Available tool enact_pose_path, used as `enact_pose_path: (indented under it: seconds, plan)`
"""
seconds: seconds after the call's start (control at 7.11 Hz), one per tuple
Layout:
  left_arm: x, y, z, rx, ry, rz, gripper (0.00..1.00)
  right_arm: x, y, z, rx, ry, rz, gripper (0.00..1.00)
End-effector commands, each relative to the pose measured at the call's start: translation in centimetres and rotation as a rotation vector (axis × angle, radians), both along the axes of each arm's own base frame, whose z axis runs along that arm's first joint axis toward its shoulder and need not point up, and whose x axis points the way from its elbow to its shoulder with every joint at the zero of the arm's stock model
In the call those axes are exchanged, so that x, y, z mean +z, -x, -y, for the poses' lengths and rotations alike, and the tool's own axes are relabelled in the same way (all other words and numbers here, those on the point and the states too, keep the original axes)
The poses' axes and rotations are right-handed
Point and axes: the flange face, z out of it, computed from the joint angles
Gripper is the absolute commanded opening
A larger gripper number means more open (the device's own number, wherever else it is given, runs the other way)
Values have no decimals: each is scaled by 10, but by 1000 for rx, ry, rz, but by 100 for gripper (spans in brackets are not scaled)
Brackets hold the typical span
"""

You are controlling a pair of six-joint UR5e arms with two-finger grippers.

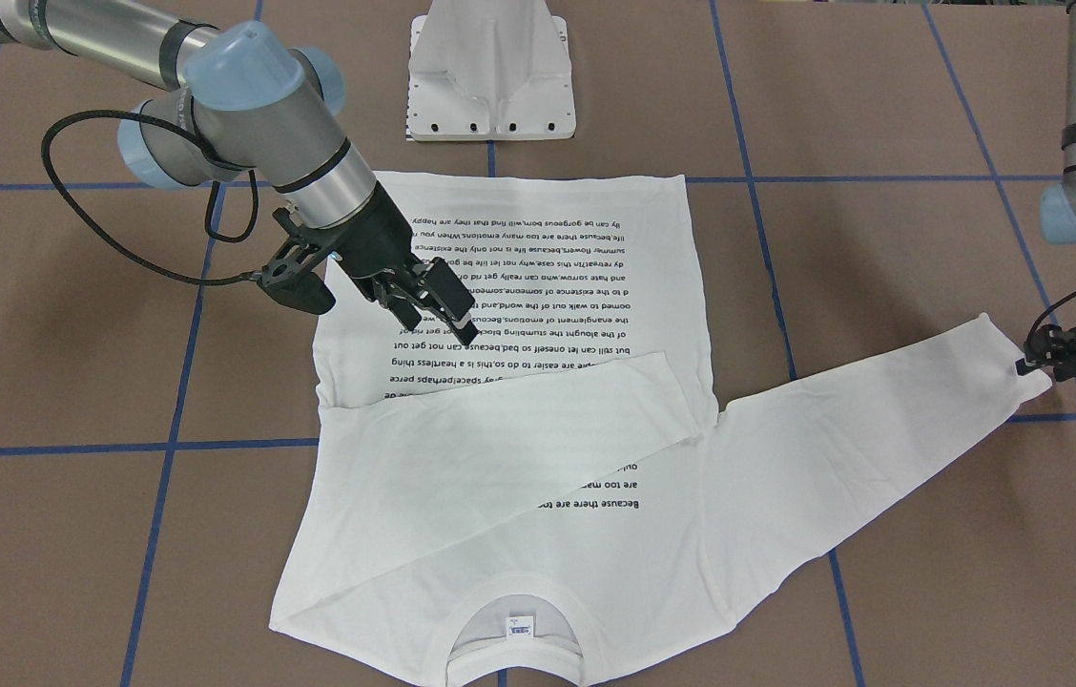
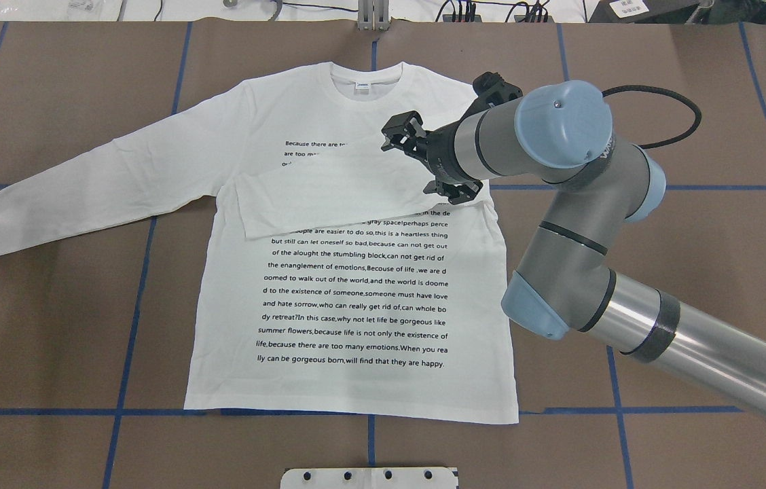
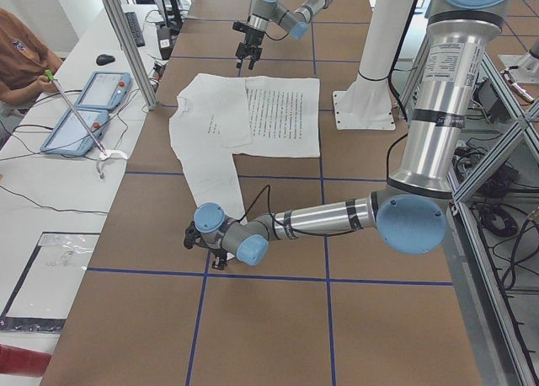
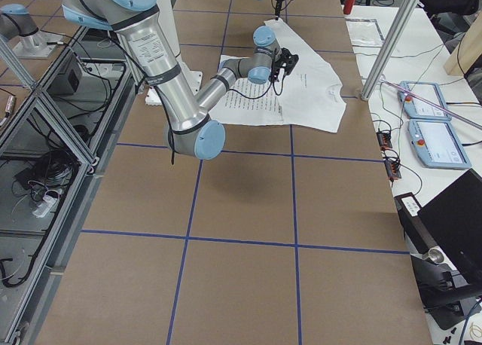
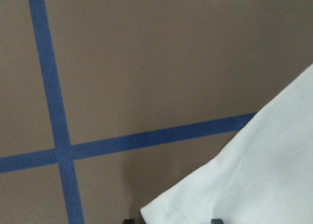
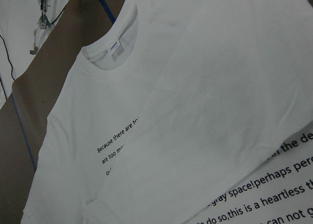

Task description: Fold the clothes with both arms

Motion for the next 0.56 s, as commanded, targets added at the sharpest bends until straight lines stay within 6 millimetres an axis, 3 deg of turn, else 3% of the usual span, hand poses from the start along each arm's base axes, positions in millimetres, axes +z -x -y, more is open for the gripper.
enact_pose_path:
  seconds: [0.0,0.14,0.42]
  plan:
    - [1,-2,-1,2,5,0,50,-5,-4,-2,1,3,-2,100]
    - [1,-3,-1,4,3,2,44,-6,-6,-3,3,5,-5,100]
    - [4,-3,-1,5,6,3,0,-2,-8,-5,1,6,-7,100]
